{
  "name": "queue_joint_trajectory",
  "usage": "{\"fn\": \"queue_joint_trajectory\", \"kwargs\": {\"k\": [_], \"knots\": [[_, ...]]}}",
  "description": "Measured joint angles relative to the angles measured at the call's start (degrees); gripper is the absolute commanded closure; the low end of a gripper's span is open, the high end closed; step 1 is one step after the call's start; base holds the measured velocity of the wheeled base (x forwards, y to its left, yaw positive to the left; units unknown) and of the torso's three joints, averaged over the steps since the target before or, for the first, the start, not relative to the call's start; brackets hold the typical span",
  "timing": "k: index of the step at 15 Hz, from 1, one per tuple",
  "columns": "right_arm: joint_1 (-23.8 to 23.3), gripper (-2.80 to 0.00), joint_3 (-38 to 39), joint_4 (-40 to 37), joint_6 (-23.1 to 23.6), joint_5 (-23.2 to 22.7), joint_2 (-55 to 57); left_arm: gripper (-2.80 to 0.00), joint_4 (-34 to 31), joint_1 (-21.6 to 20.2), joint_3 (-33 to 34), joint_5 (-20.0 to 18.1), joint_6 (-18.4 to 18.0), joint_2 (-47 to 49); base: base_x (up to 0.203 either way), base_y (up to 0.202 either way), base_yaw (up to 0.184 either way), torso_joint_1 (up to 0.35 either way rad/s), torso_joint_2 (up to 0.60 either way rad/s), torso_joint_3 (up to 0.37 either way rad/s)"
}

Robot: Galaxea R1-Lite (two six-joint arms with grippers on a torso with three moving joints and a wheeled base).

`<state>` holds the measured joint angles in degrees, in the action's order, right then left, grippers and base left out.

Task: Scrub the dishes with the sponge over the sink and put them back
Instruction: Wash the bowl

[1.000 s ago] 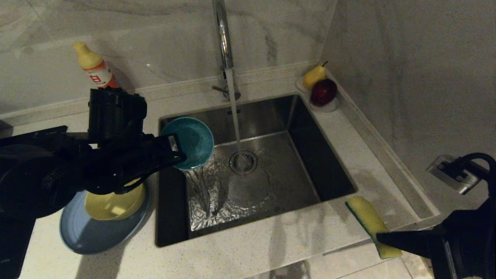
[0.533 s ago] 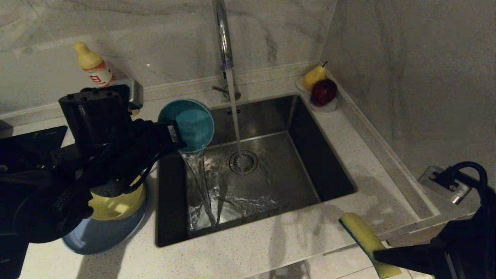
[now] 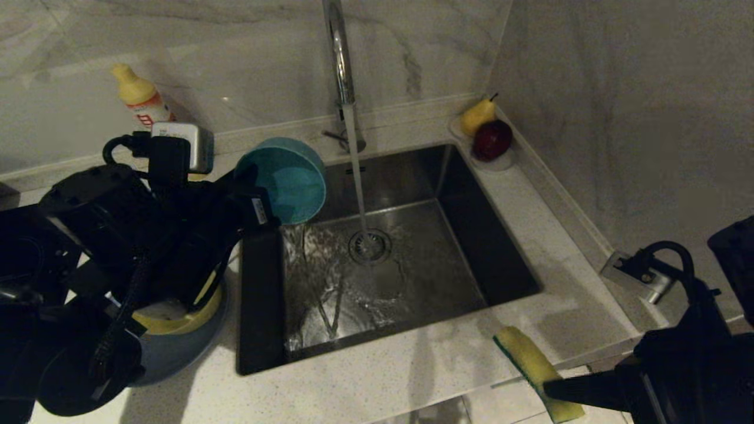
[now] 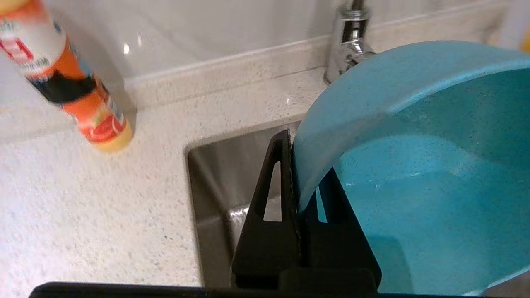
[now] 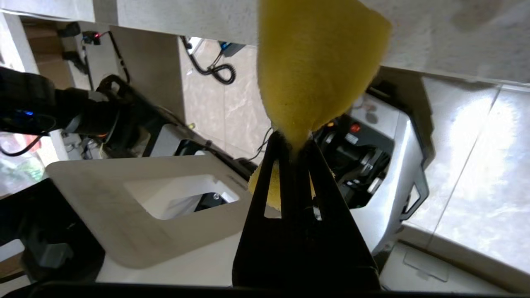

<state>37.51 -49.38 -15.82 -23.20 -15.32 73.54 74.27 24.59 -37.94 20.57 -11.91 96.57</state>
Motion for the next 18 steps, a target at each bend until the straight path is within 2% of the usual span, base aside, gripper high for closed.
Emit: {"fn": "queue_joint_trajectory", "kwargs": {"k": [4, 7, 11, 14, 18], "knots": [[0.00, 0.00, -0.40, -0.07, -0.12, -1.57, 1.26, 0.00, 7.03, -0.06, 4.00, -1.94, -3.19, 1.37, 0.000, 0.000, 0.000, 0.000, 0.00, 0.000], [0.00, 0.00, -0.84, -0.07, -0.14, -4.98, 2.00, 0.00, 12.90, -0.03, 5.04, -2.21, -9.21, 2.25, 0.000, 0.000, 0.000, 0.000, 0.00, 0.000], [0.05, 0.00, -1.29, -0.10, -1.62, -6.24, 2.42, 0.00, 12.80, -0.06, 4.78, -1.81, -9.18, 2.64, 0.000, 0.000, 0.000, 0.000, 0.00, 0.000], [2.21, 0.00, -3.44, -0.34, -3.06, -6.90, 1.70, 0.00, 6.70, 0.00, 4.78, -1.66, -5.80, 2.08, 0.000, 0.000, 0.000, 0.000, 0.00, 0.000], [5.64, 0.00, -7.26, -0.09, -5.38, -9.25, 1.96, 0.00, -11.91, 1.25, 4.57, -1.81, -0.39, -2.36, 0.000, 0.000, 0.000, 0.000, 0.00, 0.000]]}}
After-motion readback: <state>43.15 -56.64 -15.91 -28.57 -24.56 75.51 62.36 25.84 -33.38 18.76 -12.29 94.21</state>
